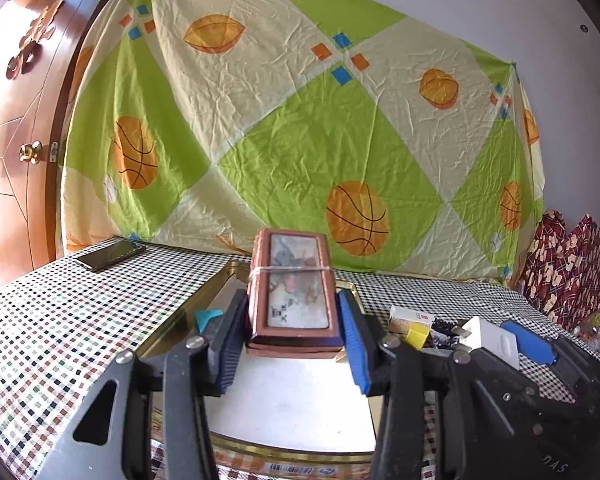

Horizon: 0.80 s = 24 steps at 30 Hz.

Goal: Organize rigid objects
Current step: 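Lower the frame and charger into the tin and open both tools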

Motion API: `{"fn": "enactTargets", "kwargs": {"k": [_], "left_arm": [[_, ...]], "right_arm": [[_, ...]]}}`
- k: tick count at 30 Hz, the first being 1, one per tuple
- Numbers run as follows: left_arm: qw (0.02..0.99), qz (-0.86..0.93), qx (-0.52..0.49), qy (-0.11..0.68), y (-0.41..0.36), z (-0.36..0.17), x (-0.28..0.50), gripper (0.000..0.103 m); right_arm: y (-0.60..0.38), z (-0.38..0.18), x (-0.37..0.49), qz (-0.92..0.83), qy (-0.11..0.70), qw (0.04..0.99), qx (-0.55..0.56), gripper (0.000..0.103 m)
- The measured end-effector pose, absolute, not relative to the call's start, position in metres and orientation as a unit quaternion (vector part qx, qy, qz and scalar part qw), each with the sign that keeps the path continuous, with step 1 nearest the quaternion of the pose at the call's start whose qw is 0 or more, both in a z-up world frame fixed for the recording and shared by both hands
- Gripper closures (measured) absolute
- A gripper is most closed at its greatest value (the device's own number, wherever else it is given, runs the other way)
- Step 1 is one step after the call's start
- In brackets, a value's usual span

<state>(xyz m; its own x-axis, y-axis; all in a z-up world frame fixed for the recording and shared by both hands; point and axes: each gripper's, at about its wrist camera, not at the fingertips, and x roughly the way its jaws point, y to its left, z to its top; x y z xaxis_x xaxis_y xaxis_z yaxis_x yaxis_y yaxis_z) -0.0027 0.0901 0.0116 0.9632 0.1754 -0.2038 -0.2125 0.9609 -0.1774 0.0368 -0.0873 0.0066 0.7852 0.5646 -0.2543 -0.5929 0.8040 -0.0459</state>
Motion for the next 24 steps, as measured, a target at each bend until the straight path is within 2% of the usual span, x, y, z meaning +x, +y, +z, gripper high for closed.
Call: {"fn": "enactTargets", "kwargs": {"k": [24], "left_arm": [[0.979,0.131,-0.093,0.126,0.124,0.011,0.001,0.059]], "right_arm": [[-0.044,0.021,0.05,0.346,0.123,0.927,-0.079,0.041]]}}
